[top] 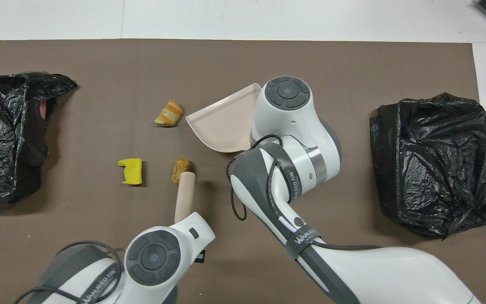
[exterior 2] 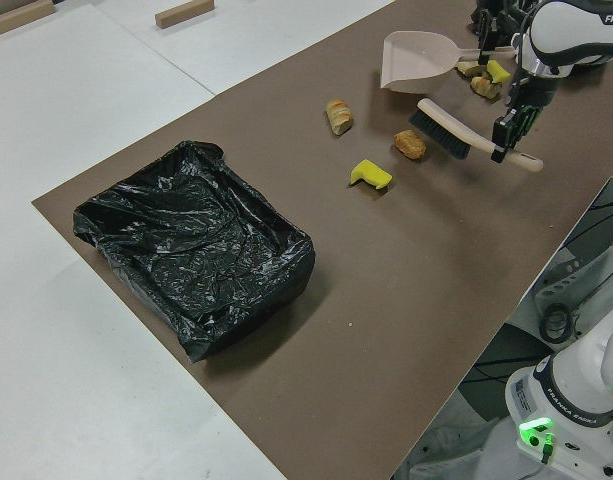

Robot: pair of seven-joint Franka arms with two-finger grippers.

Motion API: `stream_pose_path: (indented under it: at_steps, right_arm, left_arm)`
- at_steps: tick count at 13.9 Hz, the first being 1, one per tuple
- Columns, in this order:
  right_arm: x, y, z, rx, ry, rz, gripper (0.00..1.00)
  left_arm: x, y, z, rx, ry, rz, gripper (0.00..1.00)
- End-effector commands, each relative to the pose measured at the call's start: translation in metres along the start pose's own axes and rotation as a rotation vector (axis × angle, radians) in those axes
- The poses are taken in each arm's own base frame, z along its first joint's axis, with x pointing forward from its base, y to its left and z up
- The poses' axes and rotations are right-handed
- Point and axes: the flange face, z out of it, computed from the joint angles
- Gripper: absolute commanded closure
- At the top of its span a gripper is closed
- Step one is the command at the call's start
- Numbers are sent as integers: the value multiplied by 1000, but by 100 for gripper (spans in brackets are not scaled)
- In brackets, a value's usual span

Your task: Sweep and dump trash in bin

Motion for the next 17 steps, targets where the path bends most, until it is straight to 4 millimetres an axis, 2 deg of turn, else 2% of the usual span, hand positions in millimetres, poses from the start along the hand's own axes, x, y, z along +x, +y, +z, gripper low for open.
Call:
stream_pose_path:
  at_steps: [1, 3, 4, 5, 6, 9, 10, 11, 14, 16, 17]
  right_arm:
    - [-26, 2, 6, -78, -70, -214, 100]
    - [-27, -6, 16, -110, -106, -325, 100]
    - [-23, -20, 27, -130, -132, -367, 100]
    - [-15, -37, 36, -159, -153, -407, 100]
    - [-11, -51, 42, -170, -153, -430, 100]
    - [-12, -62, 61, -177, -141, -461, 100]
    - [-11, -71, 68, -177, -150, -478, 100]
    - [-9, -83, 73, -183, -149, -497, 100]
    - [-12, -88, 76, -180, -144, -457, 100]
    - [-13, -97, 77, -180, -140, -433, 100]
    - [-15, -97, 80, -177, -145, -430, 100]
  left_arm:
    - [22, -57, 9, -4, -22, -82, 100]
    - [38, -98, 19, -41, -46, -152, 100]
    - [44, -128, 23, -72, -58, -179, 100]
    - [48, -148, 26, -92, -62, -190, 100]
    - [52, -159, 31, -104, -60, -193, 100]
    - [64, -178, 59, -86, -84, -216, 100]
    - [60, -180, 70, -84, -101, -216, 100]
    - [59, -178, 72, -84, -101, -214, 100]
    - [64, -163, 77, -80, -85, -185, 100]
    - [63, -140, 75, -74, -73, -139, 100]
    - [63, -118, 83, -70, -90, -108, 100]
